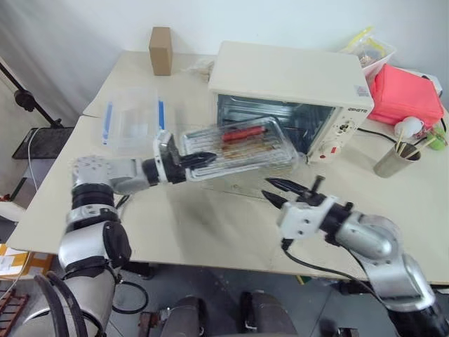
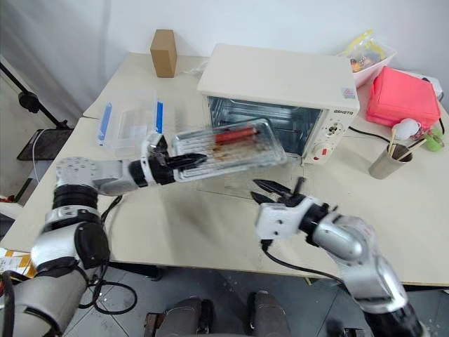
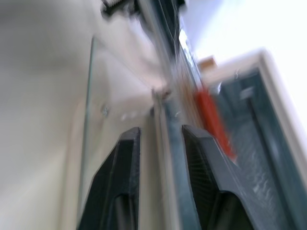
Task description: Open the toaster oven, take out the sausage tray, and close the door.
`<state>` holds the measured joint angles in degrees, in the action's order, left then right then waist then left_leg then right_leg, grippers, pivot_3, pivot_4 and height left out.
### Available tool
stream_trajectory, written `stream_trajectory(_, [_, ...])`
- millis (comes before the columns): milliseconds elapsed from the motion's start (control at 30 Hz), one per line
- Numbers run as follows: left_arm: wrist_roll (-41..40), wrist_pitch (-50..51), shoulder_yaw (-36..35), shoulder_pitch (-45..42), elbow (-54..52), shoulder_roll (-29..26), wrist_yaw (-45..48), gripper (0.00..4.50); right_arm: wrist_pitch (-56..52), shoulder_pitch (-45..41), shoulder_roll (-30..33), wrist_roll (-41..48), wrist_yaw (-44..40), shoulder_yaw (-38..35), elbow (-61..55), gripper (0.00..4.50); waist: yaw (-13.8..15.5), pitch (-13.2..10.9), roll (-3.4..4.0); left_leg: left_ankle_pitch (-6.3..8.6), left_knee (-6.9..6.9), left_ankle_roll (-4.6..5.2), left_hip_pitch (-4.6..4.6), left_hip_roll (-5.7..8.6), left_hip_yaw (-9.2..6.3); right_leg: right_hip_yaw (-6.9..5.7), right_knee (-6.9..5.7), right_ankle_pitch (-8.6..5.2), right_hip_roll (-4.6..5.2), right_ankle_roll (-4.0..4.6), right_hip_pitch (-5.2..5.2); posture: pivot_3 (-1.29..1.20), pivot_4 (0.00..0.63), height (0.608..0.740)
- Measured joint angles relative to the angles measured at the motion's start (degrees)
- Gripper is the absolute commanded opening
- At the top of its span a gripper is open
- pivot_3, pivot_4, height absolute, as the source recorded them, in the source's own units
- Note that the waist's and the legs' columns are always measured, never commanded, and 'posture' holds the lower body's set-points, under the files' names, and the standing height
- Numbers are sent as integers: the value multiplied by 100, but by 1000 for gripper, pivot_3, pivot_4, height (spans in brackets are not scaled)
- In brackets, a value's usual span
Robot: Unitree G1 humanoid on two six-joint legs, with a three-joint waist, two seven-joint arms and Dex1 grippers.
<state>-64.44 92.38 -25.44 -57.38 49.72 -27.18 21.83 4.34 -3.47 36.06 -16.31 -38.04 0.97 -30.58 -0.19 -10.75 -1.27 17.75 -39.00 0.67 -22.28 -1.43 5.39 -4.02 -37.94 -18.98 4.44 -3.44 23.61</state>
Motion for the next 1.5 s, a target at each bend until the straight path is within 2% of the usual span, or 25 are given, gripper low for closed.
stream_trajectory(67, [-403,-19,276,359,-287,-378,179,0,237,436,184,399,-18,-546,13,1414,-21,0,0,1,6,-1,10,-1,8,13,0,0,-1,0,-2,0,150,740])
stream_trajectory(167, [-829,-1,567,1058,-718,-845,434,0,553,927,220,1073,-62,-1282,224,828,-28,0,0,2,5,-6,22,-6,7,17,7,-3,-3,5,-8,0,150,740])
stream_trajectory(200, [-891,3,582,1245,-840,-960,477,0,597,1040,218,1292,-87,-1456,330,475,-27,0,0,2,3,-6,22,-6,7,18,8,-3,-3,5,-8,0,150,740])
stream_trajectory(267, [-1019,7,532,1690,-1140,-1212,535,0,708,1219,219,1760,-200,-1816,634,97,-25,0,0,2,3,-5,23,-5,8,23,9,-3,0,5,-9,0,150,740])
stream_trajectory(433, [-1070,-10,-233,2474,-1859,-1256,503,0,474,1166,238,2849,-655,-2031,1320,97,-10,0,0,4,1,-1,29,-5,7,27,11,-3,5,7,-16,0,150,740])
stream_trajectory(567, [-1192,-94,-919,3098,-2260,-1191,401,0,252,1097,332,3230,-1137,-1911,1985,97,-12,0,0,7,3,3,31,-5,8,29,10,-4,10,7,-15,0,150,740])
stream_trajectory(700, [-1764,-520,-1697,3953,-3011,-502,-188,0,-202,654,401,3317,-1551,-1431,2942,97,-32,1,0,10,8,5,43,-7,9,33,11,-4,13,9,-23,0,150,740])
stream_trajectory(767, [-2091,-678,-1830,4247,-3235,-268,-574,0,-218,411,374,3316,-1600,-1260,3250,97,-30,1,0,11,9,4,44,-8,9,34,10,-5,13,10,-21,0,150,740])
stream_trajectory(900, [-3124,-1277,-1886,4653,-3634,86,-1506,0,-87,-51,217,3359,-1746,-1076,3481,97,-18,1,-1,14,9,2,46,-7,8,33,9,-5,13,10,-23,0,150,740])
stream_trajectory(1067, [-4424,-2059,-1594,5197,-3934,172,-2493,0,-120,-234,-108,3697,-1769,-1026,3411,97,-11,1,0,19,10,4,48,-7,8,34,10,-5,14,9,-24,0,150,740])
stream_trajectory(1333, [-4665,-2167,-1552,5289,-3991,160,-2686,0,-751,-651,-365,4819,-1346,-1533,2727,97,-10,2,0,19,10,4,48,-7,10,33,12,-6,11,11,-25,0,150,740])
stream_trajectory(1500, [-4668,-1930,-1382,5174,-3756,-174,-2624,0,-1549,-954,-484,5857,-920,-1932,2199,97,-6,2,0,19,11,4,47,-7,10,33,14,-7,12,14,-25,0,150,740])
